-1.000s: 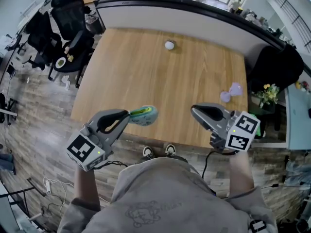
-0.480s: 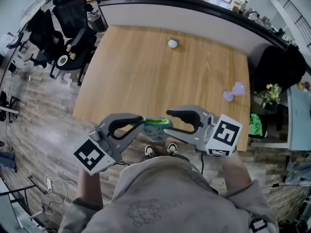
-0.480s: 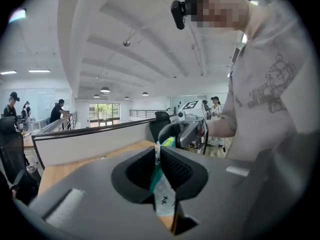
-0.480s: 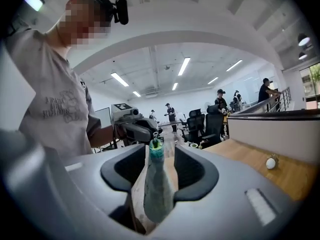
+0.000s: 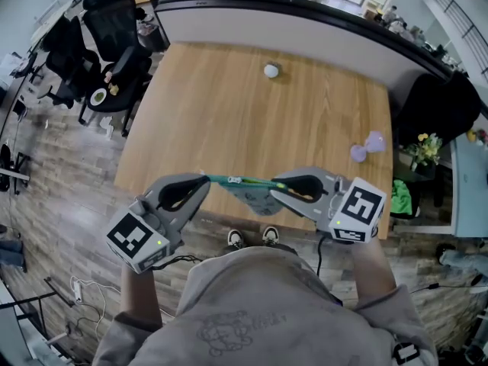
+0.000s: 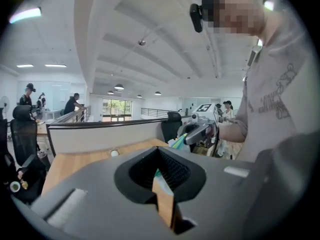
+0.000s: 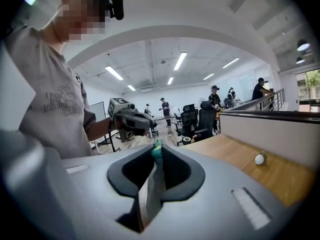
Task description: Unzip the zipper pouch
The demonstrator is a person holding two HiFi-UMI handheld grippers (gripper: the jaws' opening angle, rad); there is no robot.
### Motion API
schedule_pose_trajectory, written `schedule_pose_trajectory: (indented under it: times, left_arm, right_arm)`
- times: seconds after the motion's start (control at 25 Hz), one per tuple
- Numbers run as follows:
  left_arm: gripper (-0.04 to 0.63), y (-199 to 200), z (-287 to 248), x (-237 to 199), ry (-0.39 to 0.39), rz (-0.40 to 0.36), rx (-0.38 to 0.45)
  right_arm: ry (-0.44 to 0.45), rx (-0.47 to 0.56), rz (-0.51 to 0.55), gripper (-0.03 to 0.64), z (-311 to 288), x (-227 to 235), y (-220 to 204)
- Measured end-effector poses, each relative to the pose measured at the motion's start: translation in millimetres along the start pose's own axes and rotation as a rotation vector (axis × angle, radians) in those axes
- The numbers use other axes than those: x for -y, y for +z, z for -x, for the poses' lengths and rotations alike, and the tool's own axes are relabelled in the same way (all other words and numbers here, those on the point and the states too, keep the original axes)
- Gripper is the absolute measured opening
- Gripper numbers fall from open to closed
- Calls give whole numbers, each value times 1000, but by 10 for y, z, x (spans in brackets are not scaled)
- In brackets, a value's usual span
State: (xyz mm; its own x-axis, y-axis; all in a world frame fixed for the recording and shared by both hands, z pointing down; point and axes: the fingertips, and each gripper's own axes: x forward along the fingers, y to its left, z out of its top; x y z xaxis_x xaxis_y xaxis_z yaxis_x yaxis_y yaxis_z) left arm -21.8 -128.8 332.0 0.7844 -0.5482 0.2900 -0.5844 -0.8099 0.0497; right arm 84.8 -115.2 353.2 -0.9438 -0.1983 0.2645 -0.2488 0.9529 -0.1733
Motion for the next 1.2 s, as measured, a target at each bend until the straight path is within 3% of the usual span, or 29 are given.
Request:
schedule_pose_trajectory:
  times: [0.16,0.36,0.44,0.6,0.72,0.8,1.0,1.2]
  left_arm:
    - [0,-28,129,-156,36,6,14]
    - [8,-151,-126,185,-63,-29,-52]
    - [93,-173,-236,342,-119,-79,-66]
    - [104,-262,-373,539,-217,-239,-111]
    - [101,-307,-380,631,-253,-244,-133]
    - [49,-324,-367,643,-260,-244,-140]
    - [41,-383,-359,683,-276,-240,-163]
    - [6,-440,-361,595,-240,-242,-198]
  right_arm:
    - [-48,-14,-7,51,167,112,-50]
    - [-27,-27,40,51,185,39,-38]
    - [7,-40,75,51,169,-36,-28]
    - [58,-53,93,51,140,-197,-13]
    - [83,-46,81,51,122,-292,-8]
    - [92,-47,84,51,119,-327,-14]
    - [101,-56,75,51,117,-336,-60]
    - [95,-70,92,51,157,-229,-125]
